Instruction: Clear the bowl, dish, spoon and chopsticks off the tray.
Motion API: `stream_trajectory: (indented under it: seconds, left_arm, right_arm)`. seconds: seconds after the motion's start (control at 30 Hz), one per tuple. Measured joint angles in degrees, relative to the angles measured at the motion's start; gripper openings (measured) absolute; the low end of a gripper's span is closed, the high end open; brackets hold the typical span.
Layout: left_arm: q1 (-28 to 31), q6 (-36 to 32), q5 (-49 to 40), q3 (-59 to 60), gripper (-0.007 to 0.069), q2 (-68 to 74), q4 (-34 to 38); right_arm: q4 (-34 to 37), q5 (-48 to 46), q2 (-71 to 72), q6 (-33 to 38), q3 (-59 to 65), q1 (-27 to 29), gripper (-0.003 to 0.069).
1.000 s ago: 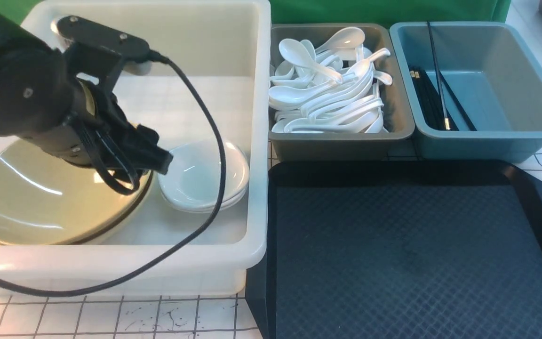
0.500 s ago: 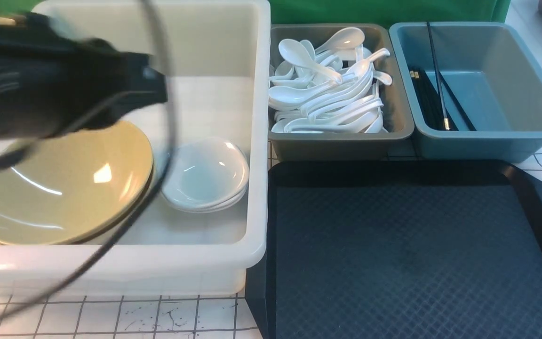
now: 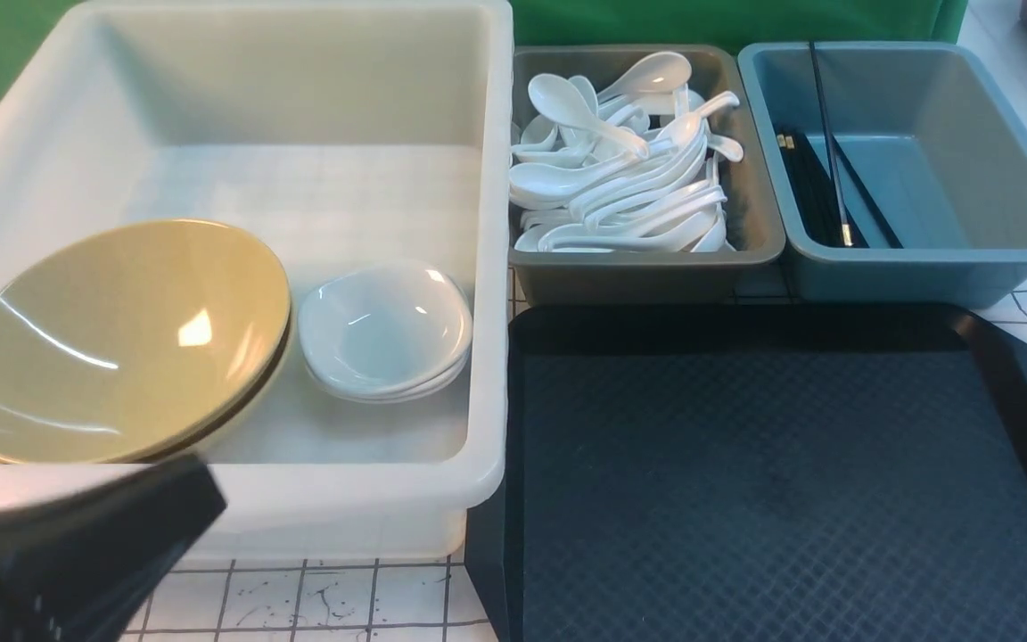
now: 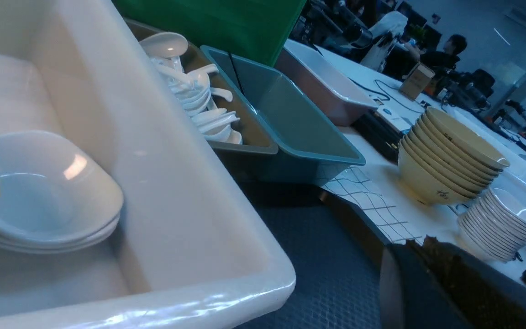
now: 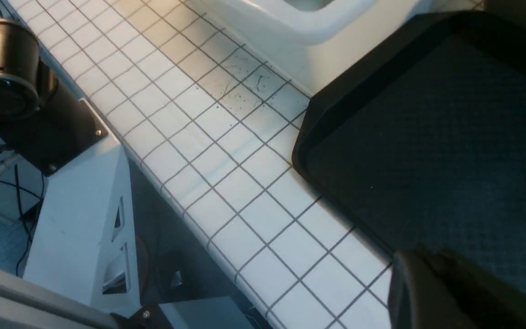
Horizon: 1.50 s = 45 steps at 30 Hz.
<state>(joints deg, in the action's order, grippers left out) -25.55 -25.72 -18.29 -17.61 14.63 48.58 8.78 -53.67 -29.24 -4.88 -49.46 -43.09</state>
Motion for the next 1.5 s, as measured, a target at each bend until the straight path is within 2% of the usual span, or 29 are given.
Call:
stream_trajectory:
  seconds: [0.13, 0.3, 0.67, 0.87, 1.0, 1.1, 1.2, 1.37, 1.5]
  left_arm:
    - [0.0, -3.1, 1.3, 4.2, -0.0001, -4.8, 2.0]
    - [0.0, -3.5, -1.2, 7.7, -0.0001, -6.8, 4.8]
    - [0.0, -3.7, -16.7, 12.7, -0.0001, -6.9, 5.9]
    - [0.0, -3.7, -21.5, 13.3, -0.0001, -6.9, 8.5]
    - [0.0, -3.9, -23.1, 13.5, -0.0001, -7.0, 9.4]
    - [0.0, -3.9, -23.2, 13.5, -0.0001, -7.0, 9.7]
    - [0.0, -3.9, -23.2, 13.5, -0.0001, -7.0, 9.7]
    - [0.0, -3.9, -23.4, 13.5, -0.0001, -7.0, 9.7]
    - [0.0, -4.3, -23.4, 13.5, -0.0001, -7.0, 9.7]
  right_arm:
    - [0.0, 1.6, 0.0, -1.2, 0.5, 0.0, 0.0052]
    - [0.0, 2.1, 0.0, -1.3, 0.5, 0.0, 0.0057]
    - [0.0, 1.1, 0.0, -1.3, 0.5, 0.0, 0.0069]
    - [-0.1, 1.1, 0.0, -1.2, 0.5, 0.0, 0.0076]
    - [-2.5, 1.1, 0.0, 0.6, 0.6, 0.8, 0.0078]
    - [-3.9, 4.0, 0.5, 6.0, 3.3, 6.2, 0.0078]
    - [-3.9, 13.3, 2.5, 12.3, 12.1, 16.1, 0.0078]
    - [-2.0, 32.6, 10.7, 15.1, 31.5, 31.8, 0.0076]
    - [-1.5, 38.1, 18.4, 16.3, 42.1, 37.7, 0.0041]
